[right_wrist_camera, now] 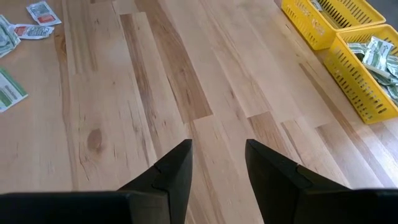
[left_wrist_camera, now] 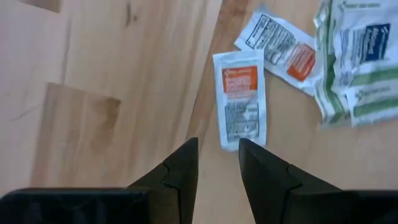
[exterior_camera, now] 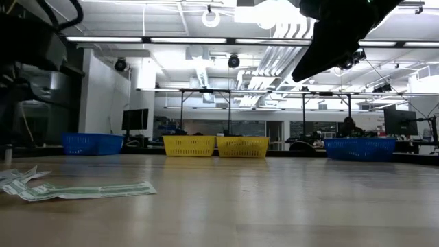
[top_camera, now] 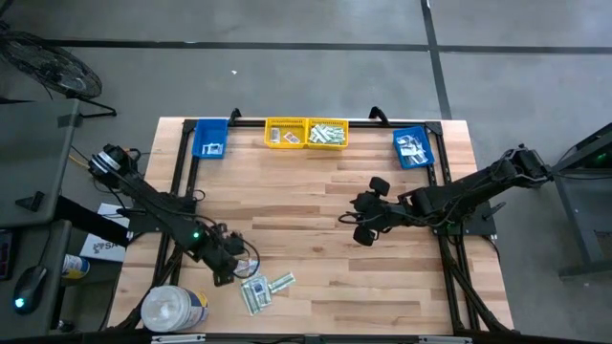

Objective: Pick & Place First Aid Supplies
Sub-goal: Put the orange ointment pack into the left yellow bin

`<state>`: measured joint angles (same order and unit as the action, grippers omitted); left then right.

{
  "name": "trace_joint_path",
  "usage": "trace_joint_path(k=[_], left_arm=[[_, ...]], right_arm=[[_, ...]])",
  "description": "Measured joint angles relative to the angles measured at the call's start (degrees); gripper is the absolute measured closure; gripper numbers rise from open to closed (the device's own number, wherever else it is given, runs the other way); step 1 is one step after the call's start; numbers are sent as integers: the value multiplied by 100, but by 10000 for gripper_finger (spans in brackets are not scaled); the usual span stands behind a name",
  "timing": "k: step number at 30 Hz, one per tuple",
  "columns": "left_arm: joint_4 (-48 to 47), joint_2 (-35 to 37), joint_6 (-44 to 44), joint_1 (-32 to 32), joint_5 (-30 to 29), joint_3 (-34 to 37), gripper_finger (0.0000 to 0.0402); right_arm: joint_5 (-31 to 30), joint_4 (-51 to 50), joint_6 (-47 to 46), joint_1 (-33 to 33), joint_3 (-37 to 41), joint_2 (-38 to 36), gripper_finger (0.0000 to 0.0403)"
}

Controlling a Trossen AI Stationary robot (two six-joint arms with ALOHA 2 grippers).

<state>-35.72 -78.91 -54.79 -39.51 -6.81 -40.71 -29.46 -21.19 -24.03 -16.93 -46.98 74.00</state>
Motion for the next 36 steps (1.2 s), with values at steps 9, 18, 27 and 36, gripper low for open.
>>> trace_joint_path(k=[9,18,27,36], left_arm=[[350,-713,-94,2,311,-26,287],[339,-1096,-275,4,150,-36,287],[308,-1209,-553,7,126,-37,327],[343,-1209,-655,13,173,-26,397]], right_arm=[[73,8,-57,0,0,0,261],[80,7,-59,-11,0,0,260],[80,6,-48,-11,0,0,261],[107,7,-48,-11,0,0,261]])
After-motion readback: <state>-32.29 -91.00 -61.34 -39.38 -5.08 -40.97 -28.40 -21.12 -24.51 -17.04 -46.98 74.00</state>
